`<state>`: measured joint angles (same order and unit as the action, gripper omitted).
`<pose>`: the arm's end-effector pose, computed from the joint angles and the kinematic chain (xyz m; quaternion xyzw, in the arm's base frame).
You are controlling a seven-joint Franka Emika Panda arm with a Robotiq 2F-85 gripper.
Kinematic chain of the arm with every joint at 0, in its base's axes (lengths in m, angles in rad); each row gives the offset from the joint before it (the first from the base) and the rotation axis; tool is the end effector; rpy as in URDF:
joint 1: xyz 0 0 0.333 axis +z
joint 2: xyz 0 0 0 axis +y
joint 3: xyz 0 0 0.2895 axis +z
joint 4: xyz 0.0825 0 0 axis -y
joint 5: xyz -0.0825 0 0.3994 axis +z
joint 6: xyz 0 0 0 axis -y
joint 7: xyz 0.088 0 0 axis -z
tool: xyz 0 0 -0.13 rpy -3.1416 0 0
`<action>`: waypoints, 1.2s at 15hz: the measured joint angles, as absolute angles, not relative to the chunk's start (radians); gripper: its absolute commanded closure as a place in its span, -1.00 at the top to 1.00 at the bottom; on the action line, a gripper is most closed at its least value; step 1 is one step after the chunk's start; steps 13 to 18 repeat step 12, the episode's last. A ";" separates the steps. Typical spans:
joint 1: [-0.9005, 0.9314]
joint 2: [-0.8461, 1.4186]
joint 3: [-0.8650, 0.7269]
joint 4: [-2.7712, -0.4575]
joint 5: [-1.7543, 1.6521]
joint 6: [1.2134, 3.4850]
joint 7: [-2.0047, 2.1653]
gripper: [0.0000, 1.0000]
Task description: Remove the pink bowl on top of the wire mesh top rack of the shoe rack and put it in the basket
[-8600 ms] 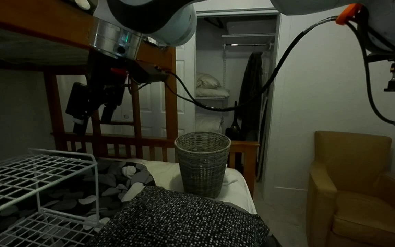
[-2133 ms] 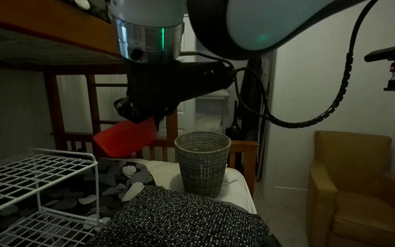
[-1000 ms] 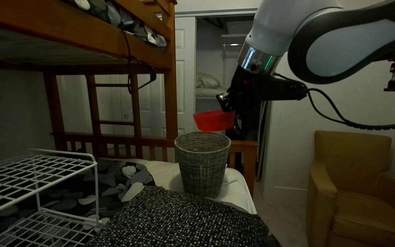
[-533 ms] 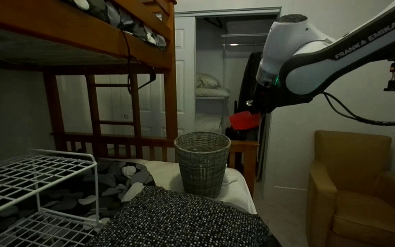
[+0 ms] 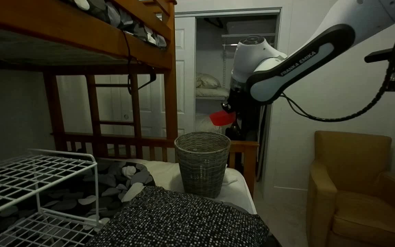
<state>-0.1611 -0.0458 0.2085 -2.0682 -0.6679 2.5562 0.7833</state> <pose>0.6056 0.0307 0.4579 0.9274 -0.1250 0.3279 0.1297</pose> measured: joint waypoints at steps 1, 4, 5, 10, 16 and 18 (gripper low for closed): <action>-0.140 0.000 0.200 -2.018 -0.679 2.542 0.787 -0.35; -0.066 0.117 0.154 -1.896 -0.685 2.463 0.787 -0.02; -0.044 0.144 0.133 -1.868 -0.686 2.438 0.787 0.12; 0.011 0.173 0.058 -1.826 -0.672 2.391 0.773 0.87; 0.019 0.144 0.054 -1.835 -0.639 2.394 0.734 0.67; 0.019 0.144 0.054 -1.835 -0.639 2.394 0.734 0.67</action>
